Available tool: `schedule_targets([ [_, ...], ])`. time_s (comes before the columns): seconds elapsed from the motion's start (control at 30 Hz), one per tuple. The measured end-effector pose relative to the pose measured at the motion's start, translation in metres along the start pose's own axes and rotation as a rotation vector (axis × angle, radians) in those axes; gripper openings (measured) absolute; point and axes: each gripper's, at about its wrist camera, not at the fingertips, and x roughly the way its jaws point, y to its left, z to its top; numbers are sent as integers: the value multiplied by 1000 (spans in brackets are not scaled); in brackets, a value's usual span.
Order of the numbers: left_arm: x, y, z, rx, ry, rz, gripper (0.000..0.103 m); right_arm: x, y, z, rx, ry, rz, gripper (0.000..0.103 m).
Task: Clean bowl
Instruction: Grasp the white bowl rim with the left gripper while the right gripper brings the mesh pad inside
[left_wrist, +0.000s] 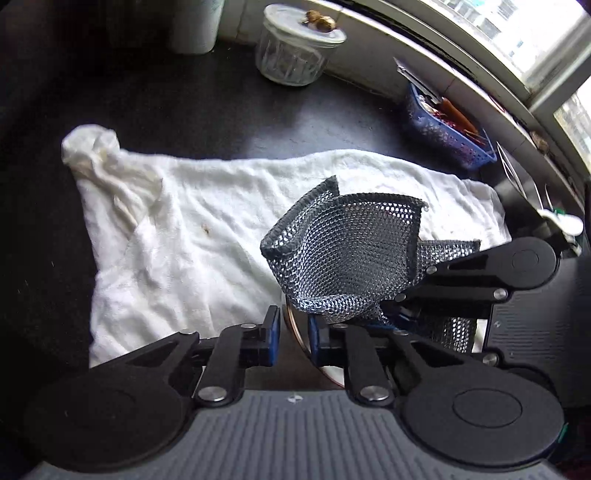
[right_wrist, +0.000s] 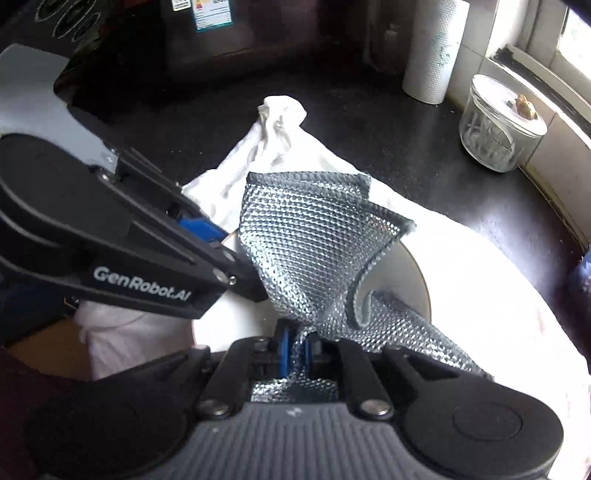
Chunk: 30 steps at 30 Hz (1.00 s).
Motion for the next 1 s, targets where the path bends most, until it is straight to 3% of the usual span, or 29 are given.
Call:
schedule_targets([
  [0.03, 0, 4, -2, -63, 11, -16, 13, -1, -1, -1, 15, 2, 7, 8],
  [0.17, 2, 30, -17, -472, 88, -123, 14, -6, -9, -4, 100, 13, 49, 8],
  [0.27, 6, 35, -28, -584, 118, -149, 14, -7, -10, -7, 142, 14, 90, 9],
  [0.3, 6, 33, -30, -576, 121, -151, 14, -6, -10, -8, 146, 16, 91, 9],
  [0.33, 6, 31, -32, -557, 123, -149, 14, -7, -9, -9, 143, 14, 91, 9],
  [0.4, 5, 18, -27, -399, 109, -103, 14, -8, -7, -12, 121, 12, 79, 8],
  [0.67, 2, -34, -8, 233, 52, 78, 15, -22, 2, -10, -114, -13, -150, 8],
  [0.8, 0, -59, 1, 535, 23, 164, 15, -18, 4, -10, -175, 2, -155, 8],
  [0.9, -2, -54, 2, 471, 22, 142, 14, -16, 4, -10, -193, 1, -160, 8],
  [1.0, -3, -38, 5, 290, 33, 86, 12, -14, 4, -12, -174, -3, -152, 8],
])
